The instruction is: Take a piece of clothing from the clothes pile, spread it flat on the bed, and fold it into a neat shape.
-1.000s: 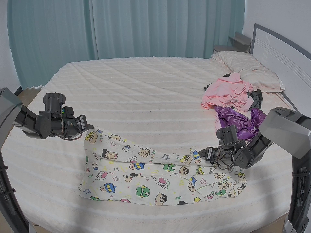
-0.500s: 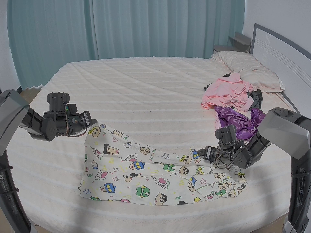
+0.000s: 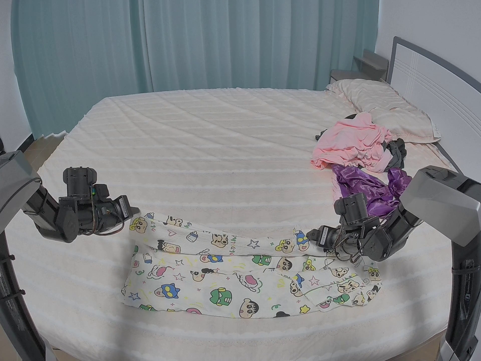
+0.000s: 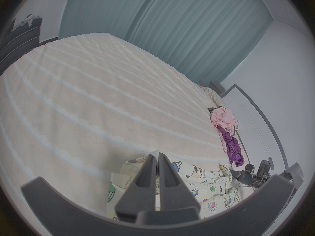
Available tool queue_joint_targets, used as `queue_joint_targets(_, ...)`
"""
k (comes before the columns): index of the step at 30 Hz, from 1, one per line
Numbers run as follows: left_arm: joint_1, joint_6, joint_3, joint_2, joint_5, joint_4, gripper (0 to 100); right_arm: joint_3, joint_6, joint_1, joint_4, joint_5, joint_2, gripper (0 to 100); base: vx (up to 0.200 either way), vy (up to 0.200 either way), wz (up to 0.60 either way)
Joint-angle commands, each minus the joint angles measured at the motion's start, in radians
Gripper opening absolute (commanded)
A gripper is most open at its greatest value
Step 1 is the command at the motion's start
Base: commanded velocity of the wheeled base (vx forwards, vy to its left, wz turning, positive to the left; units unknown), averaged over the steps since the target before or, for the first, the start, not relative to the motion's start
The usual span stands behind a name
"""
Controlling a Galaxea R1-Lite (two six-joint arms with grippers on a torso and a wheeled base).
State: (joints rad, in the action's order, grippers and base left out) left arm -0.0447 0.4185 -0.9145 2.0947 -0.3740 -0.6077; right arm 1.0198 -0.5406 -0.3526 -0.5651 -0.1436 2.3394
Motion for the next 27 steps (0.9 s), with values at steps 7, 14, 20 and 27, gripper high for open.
queue_joint_targets(7,-0.018,0.002,0.152,-0.022,-0.002,-0.107,0,-0.046,-0.096,0.024,0.004,0.012,-0.123,100,0.000,0.000,0.00)
queue_joint_targets(14,-0.018,0.002,0.167,-0.022,-0.003,-0.115,0,-0.142,-0.179,0.064,0.002,0.013,-0.222,100,0.000,0.000,0.00)
queue_joint_targets(20,-0.018,0.000,0.183,-0.028,-0.003,-0.115,0,-0.242,-0.303,0.052,0.005,0.002,-0.282,100,0.000,0.000,0.00)
queue_joint_targets(27,-0.017,0.002,0.183,-0.028,-0.003,-0.115,0,-0.305,-0.413,0.032,0.005,-0.002,-0.270,100,0.000,0.000,0.00)
